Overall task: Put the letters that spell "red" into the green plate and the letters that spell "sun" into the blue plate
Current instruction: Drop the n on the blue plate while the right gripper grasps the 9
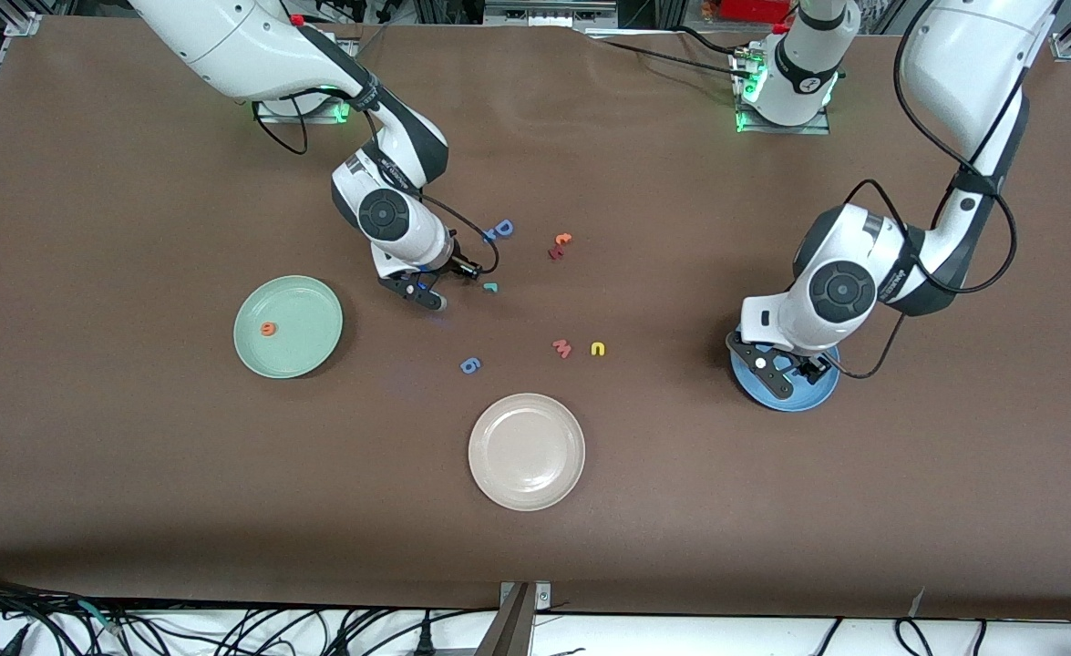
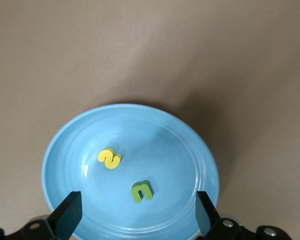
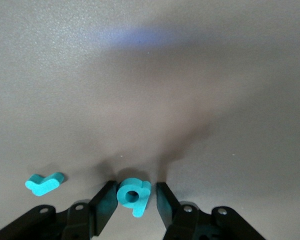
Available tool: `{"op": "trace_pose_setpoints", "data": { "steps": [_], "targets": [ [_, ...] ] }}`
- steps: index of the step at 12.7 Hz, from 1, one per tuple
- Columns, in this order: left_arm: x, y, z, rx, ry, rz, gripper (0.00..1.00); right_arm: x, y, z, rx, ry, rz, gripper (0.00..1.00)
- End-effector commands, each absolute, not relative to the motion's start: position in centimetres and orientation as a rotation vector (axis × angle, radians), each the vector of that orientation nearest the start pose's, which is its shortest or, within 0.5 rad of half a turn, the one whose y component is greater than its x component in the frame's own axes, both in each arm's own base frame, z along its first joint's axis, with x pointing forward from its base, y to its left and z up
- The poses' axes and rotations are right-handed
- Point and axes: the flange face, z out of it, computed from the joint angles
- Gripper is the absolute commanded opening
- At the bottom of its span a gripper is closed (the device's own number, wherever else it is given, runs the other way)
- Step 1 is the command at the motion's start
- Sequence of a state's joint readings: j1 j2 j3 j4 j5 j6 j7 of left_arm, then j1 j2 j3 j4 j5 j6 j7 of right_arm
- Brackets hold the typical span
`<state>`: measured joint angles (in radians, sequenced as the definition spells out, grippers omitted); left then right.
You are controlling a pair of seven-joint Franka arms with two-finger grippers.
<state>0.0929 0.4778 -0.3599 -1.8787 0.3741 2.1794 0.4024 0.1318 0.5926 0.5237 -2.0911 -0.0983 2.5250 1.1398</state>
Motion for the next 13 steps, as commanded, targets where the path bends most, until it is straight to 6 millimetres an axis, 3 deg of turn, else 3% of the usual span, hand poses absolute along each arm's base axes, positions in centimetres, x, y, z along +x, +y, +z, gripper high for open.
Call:
{"op": "trace_pose_setpoints", "data": {
  "steps": [1, 3, 4, 7, 10, 13],
  "targets": [
    [60.1, -14.0, 28.2, -2.699, 1.277, 0.186, 1.0, 44.6, 35.6, 15.7, -2.958, 0.703, 0.354, 0.25],
    [59.6, -14.6, 30.5, -2.678, 1.279, 0.194, 1.0, 44.6, 35.6, 15.7, -2.958, 0.703, 0.354, 0.13],
    [59.0, -15.9, 31.6, -2.676, 1.295, 0.187, 1.0, 44.5, 35.7, 15.7, -2.957, 0.7, 0.355, 0.13],
    [58.6, -16.0, 32.7, -2.677, 1.272, 0.213, 1.0, 44.7, 35.5, 15.8, -2.962, 0.702, 0.357, 0.12],
    [58.0, -16.6, 33.5, -2.704, 1.265, 0.248, 1.0, 46.0, 34.8, 19.0, -2.995, 0.69, 0.326, 0.1],
    [57.5, -17.5, 34.6, -2.753, 1.263, 0.273, 1.0, 48.7, 33.0, 23.2, -3.093, 0.684, 0.429, 0.1]
  ]
}}
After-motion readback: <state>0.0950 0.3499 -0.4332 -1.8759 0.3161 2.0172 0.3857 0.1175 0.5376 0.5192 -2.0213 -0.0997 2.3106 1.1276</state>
